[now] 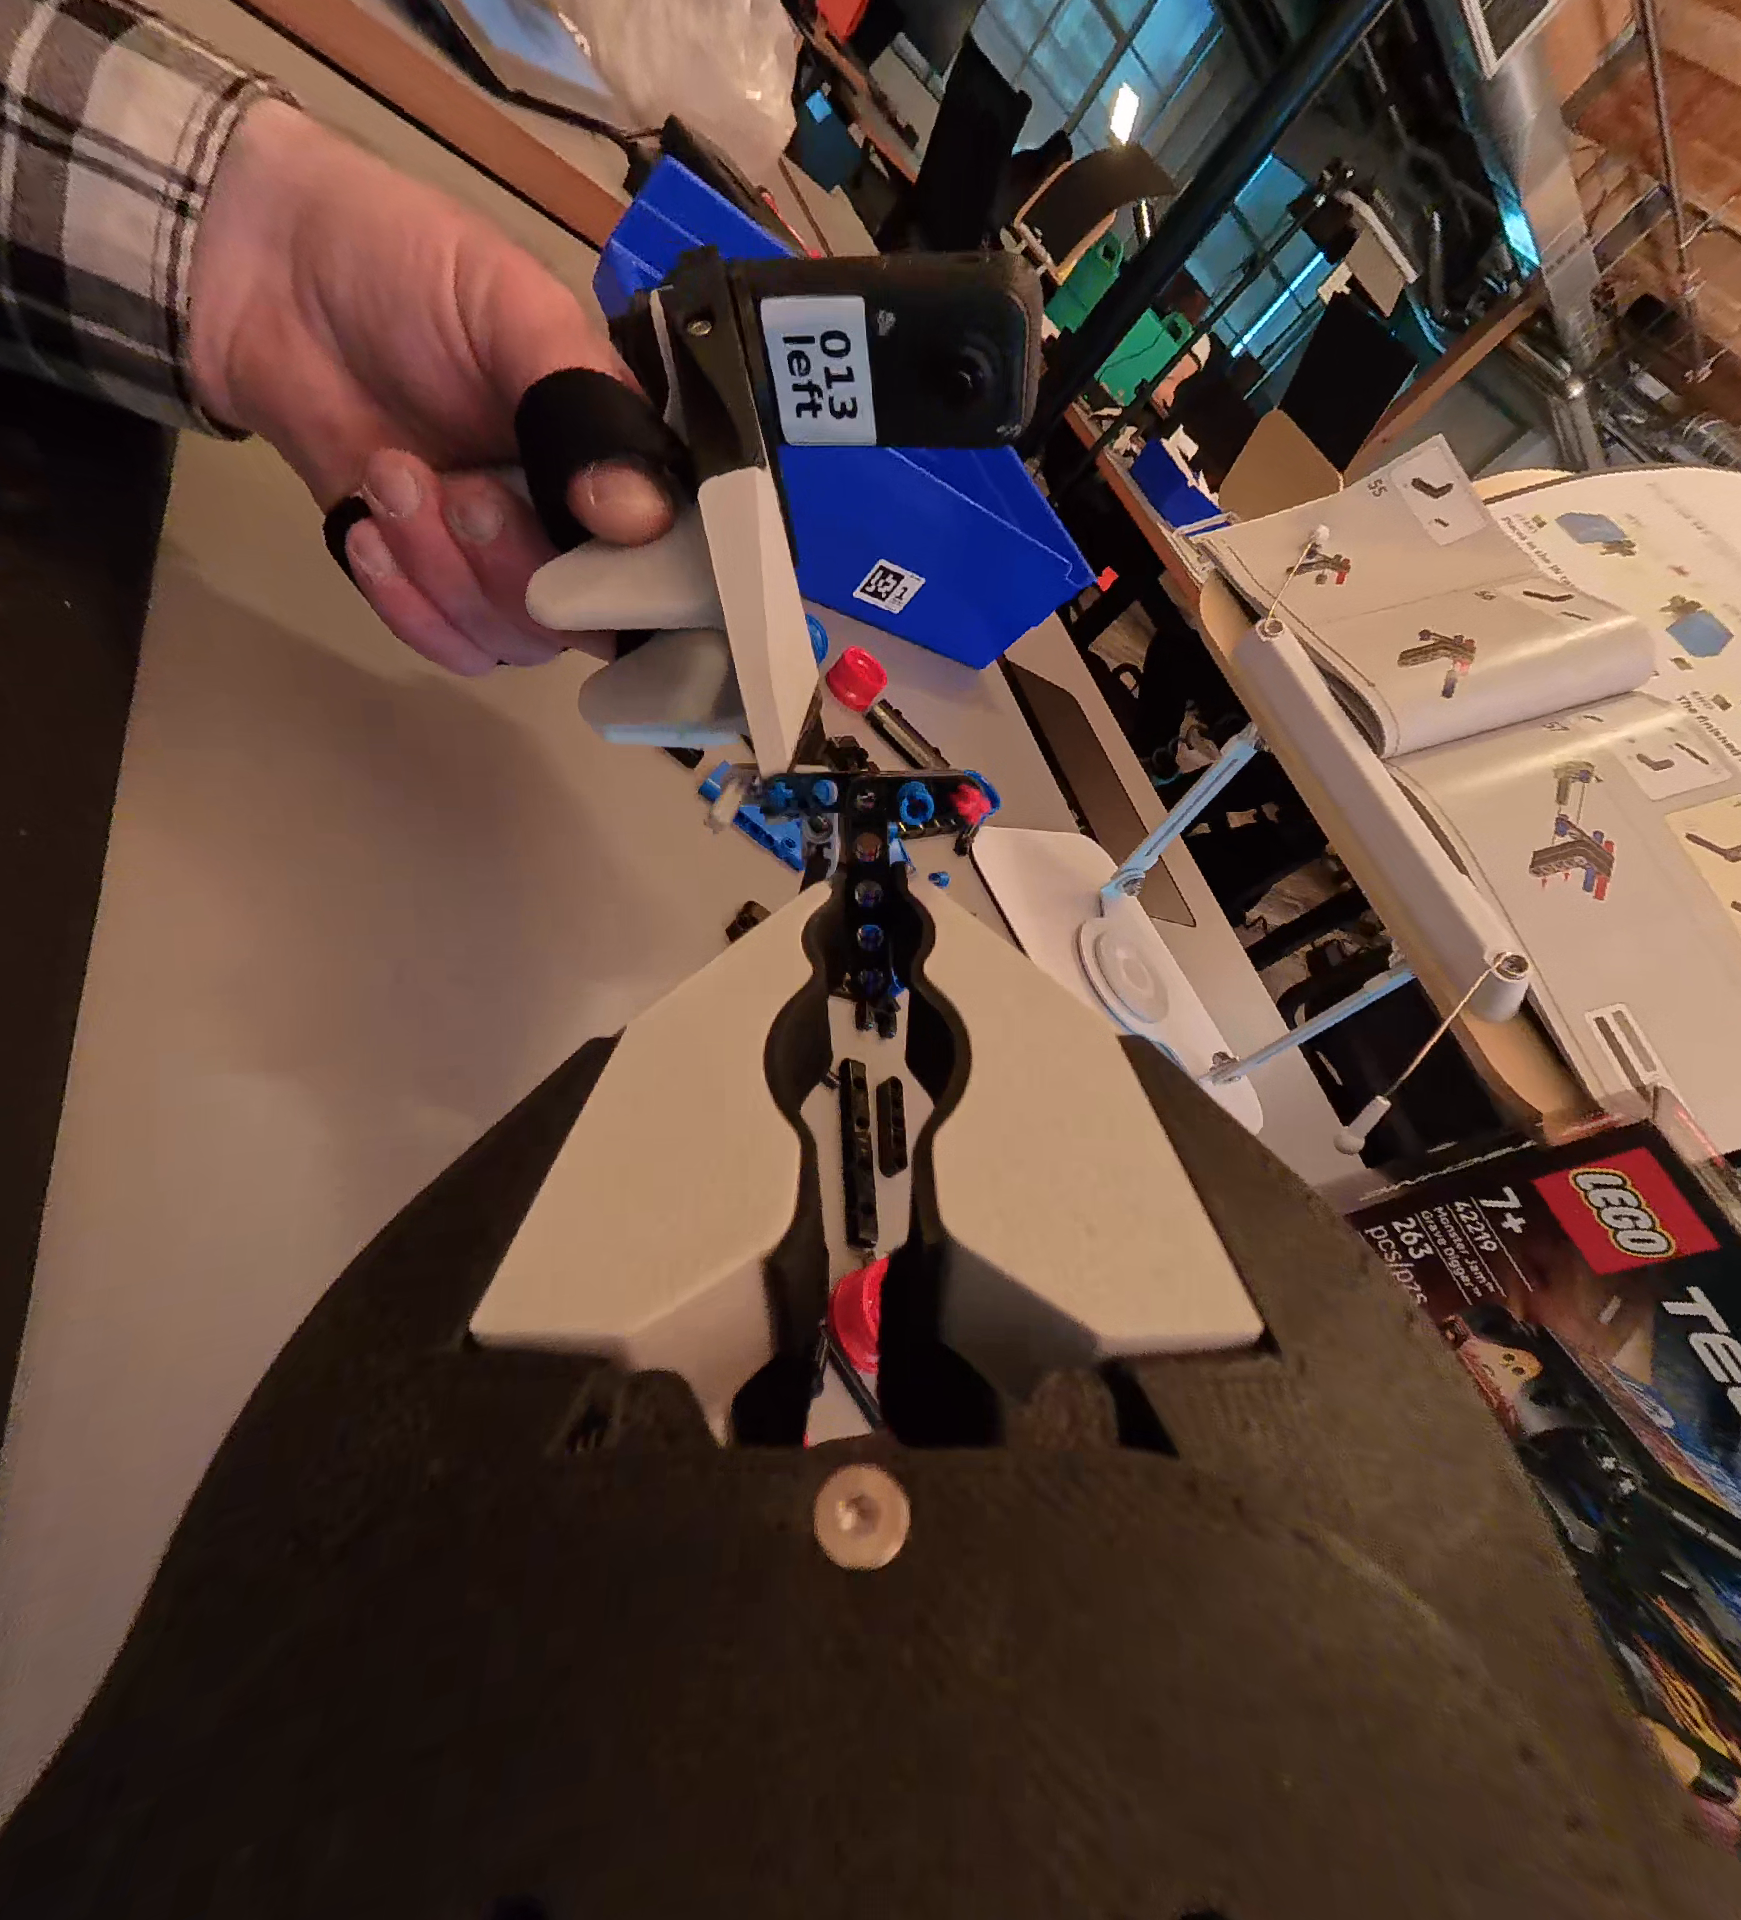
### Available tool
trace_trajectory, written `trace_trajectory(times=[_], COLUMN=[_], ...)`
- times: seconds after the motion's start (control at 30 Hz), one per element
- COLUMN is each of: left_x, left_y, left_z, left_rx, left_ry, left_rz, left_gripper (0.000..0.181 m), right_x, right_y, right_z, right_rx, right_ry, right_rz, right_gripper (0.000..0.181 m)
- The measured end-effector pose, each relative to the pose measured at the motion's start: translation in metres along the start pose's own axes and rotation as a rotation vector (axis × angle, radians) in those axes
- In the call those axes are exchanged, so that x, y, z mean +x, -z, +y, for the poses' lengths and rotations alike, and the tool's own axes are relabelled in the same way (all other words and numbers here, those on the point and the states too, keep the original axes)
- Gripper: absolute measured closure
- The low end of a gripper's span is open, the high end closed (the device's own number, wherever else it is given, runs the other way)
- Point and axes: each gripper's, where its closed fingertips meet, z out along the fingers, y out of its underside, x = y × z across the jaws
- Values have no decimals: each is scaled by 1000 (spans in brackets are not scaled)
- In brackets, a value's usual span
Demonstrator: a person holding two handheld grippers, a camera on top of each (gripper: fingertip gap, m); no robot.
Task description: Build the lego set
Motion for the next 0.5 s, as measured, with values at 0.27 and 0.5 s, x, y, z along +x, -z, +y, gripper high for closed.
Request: trace_trajectory(times=[0.27,0.5], left_x=[2,5], left_y=[1,2], left_z=[-1,-4], left_rx=[15,40], left_ry=[22,28], left_rz=[37,64], left_gripper=[176,176], right_x=[1,1], right_y=[-1,-2], right_z=[0,-1], right_rx=[-6,-8], right_ry=[50,50], right_rz=[28,34], right_gripper=[176,176])
